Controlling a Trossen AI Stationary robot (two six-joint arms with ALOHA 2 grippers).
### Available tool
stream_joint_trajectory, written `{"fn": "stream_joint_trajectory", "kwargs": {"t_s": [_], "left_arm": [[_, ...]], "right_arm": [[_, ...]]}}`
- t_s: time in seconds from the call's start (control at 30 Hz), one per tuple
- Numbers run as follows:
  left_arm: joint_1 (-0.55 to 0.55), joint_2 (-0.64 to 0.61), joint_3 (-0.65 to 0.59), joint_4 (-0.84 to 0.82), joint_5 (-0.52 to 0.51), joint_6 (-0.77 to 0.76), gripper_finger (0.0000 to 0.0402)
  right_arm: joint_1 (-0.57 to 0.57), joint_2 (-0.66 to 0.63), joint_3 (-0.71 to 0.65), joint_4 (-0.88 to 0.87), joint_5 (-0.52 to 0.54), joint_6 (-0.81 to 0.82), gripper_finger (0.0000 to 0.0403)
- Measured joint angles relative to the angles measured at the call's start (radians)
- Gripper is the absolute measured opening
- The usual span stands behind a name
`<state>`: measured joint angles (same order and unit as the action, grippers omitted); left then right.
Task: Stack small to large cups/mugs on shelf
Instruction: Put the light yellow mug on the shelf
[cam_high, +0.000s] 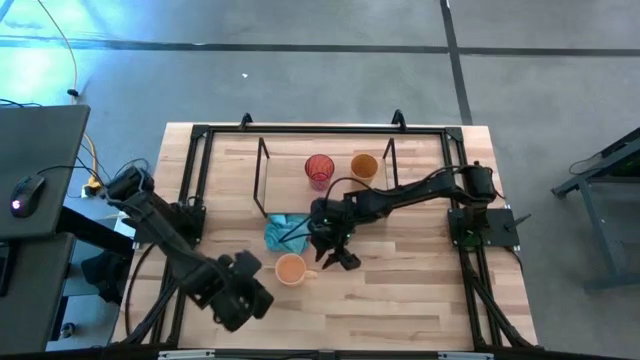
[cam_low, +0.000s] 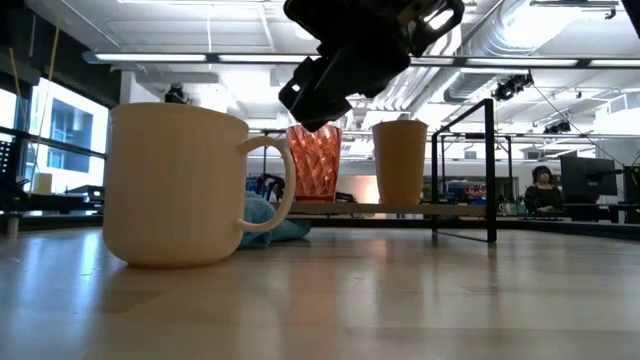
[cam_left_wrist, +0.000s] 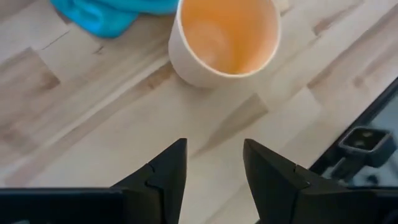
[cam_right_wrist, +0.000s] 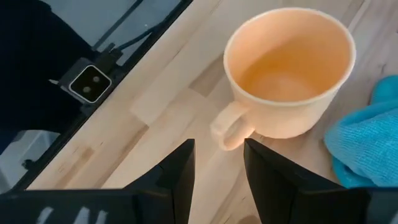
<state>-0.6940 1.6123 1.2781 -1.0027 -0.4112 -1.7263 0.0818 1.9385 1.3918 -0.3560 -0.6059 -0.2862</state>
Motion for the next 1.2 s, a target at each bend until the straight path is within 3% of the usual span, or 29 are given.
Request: {"fn": "stream_joint_trajectory", "kwargs": {"t_s": [0.17,0.57,0.9,1.2], "left_arm": [[-0.028,0.002,0.0,0.0,-0.071,-0.106,0.0147],[-0.026,0.107,0.0,0.08,-0.072,-0.191,0.0147],[0.015,0.188,0.0,0.16,-0.076,-0.219,0.0147],[0.042,0.203,0.0,0.132,-0.1,-0.211,0.0147]], "right_arm": [[-0.001,0.007,0.0,0.01,0.037,0.017,0.013],[0.0,0.077,0.0,0.009,0.047,0.047,0.013],[0.019,0.079,0.0,0.033,0.046,0.061,0.013],[0.049,0.079,0.0,0.066,0.046,0.063,0.013]]}}
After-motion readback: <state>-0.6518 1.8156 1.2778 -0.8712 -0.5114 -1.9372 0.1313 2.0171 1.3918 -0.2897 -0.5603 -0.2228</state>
